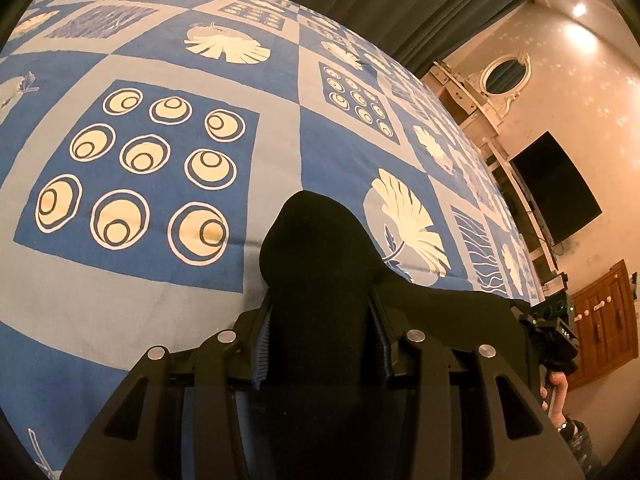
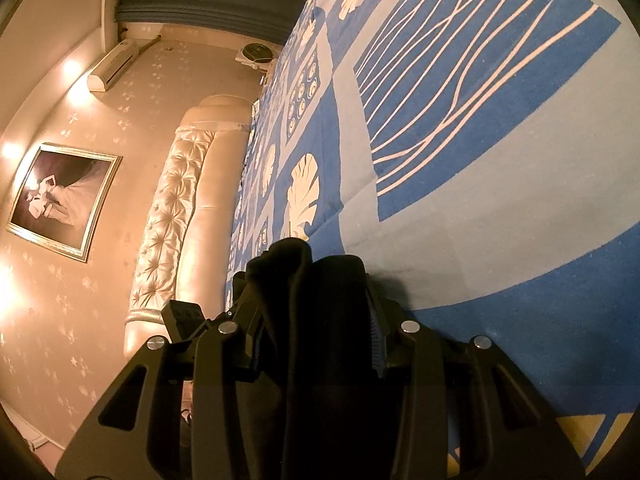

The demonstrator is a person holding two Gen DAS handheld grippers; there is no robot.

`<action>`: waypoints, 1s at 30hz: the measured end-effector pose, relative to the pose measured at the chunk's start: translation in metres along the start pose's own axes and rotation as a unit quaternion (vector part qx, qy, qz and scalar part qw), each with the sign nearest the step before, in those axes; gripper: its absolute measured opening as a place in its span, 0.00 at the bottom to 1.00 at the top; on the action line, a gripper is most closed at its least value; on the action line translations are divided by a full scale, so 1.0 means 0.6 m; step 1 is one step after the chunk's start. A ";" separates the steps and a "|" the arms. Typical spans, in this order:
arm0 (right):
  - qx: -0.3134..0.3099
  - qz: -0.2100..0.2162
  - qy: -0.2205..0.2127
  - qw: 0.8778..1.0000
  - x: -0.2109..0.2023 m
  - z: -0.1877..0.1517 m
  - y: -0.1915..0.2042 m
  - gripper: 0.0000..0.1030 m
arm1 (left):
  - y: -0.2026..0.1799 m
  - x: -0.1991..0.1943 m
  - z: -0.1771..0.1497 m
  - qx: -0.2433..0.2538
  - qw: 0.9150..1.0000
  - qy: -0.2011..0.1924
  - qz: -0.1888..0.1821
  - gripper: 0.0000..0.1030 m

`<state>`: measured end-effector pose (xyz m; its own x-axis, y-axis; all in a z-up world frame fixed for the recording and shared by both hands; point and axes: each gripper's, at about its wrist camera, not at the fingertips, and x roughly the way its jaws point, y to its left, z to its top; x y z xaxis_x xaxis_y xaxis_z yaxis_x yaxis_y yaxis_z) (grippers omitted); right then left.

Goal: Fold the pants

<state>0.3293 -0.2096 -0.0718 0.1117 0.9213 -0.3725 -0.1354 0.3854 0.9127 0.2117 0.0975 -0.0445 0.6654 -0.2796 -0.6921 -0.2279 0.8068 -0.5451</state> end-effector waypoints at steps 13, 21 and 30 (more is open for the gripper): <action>0.014 0.007 -0.007 1.000 -0.028 -0.014 -0.003 0.56 | 0.035 -0.043 -0.031 -0.063 0.996 -0.001 -0.065 0.71; -0.006 -0.039 0.005 0.999 -0.105 -0.087 0.001 0.64 | 0.041 -0.128 -0.156 -0.051 0.997 -0.004 -0.063 0.72; -0.028 -0.060 0.042 0.997 -0.111 -0.169 0.018 0.56 | -0.006 -0.137 -0.218 -0.048 0.997 -0.019 -0.062 0.77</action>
<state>0.2206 -0.2615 -0.0538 0.0479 0.8681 -0.4941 -0.1809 0.4940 0.8504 0.0652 0.0496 -0.0476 0.7193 -0.3519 -0.5989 -0.2088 0.7128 -0.6696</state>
